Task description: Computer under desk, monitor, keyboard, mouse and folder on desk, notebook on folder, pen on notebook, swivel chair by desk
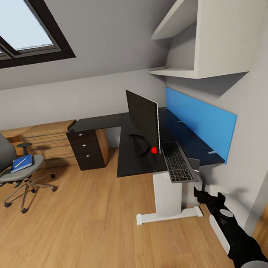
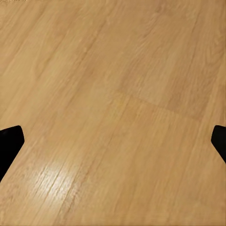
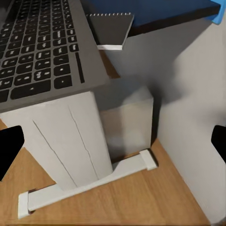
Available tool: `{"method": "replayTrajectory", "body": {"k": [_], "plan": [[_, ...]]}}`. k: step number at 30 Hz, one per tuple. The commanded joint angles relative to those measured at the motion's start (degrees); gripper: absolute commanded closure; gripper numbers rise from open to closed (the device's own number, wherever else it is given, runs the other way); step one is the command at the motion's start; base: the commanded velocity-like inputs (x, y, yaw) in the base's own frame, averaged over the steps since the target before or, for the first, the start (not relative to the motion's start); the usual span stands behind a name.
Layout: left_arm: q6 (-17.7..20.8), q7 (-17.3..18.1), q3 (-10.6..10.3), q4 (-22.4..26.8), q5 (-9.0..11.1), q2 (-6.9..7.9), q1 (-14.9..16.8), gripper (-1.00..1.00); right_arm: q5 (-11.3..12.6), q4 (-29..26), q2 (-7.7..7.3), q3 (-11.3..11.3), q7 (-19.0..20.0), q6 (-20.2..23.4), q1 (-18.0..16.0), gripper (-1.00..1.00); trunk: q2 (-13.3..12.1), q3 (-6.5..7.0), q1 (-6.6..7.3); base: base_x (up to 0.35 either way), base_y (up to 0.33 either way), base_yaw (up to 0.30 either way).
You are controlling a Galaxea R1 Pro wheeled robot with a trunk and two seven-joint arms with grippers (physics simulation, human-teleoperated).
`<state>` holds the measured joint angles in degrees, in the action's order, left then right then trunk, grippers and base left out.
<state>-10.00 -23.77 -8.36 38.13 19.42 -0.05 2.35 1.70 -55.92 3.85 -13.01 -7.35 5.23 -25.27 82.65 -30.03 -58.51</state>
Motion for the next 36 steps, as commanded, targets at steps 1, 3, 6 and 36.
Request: {"method": "replayTrajectory", "body": {"k": [1,3,6,36], "plan": [[-0.34,-0.4,-0.34,0.16,0.63,0.05,0.05,-1.0,1.6,-0.4,-0.1,-0.1,0.57,0.3,0.53,-1.0,0.03,-0.06,0.0,-0.007,0.0,0.0],[-0.28,-0.49,-0.33,0.28,0.68,0.07,0.07,-1.0,4.74,-1.26,-0.36,-0.15,3.02,0.37,1.45,-1.0,0.83,-0.42,-0.44,-0.005,0.0,0.0],[-0.15,-0.62,-0.28,0.34,0.8,0.12,0.06,-1.0,13.18,-2.36,-1.03,-0.39,8.83,2.03,2.91,-1.0,2.04,-0.96,-1.09,-0.001,0.0,0.0],[-0.02,-0.55,-0.34,0.11,0.93,0.05,0.08,-1.0,36.08,-3.61,-4.3,-4.91,13.35,16.72,3.65,-1.0,14.07,-6.52,-7.68,0.0,0.0,-0.017]]}}
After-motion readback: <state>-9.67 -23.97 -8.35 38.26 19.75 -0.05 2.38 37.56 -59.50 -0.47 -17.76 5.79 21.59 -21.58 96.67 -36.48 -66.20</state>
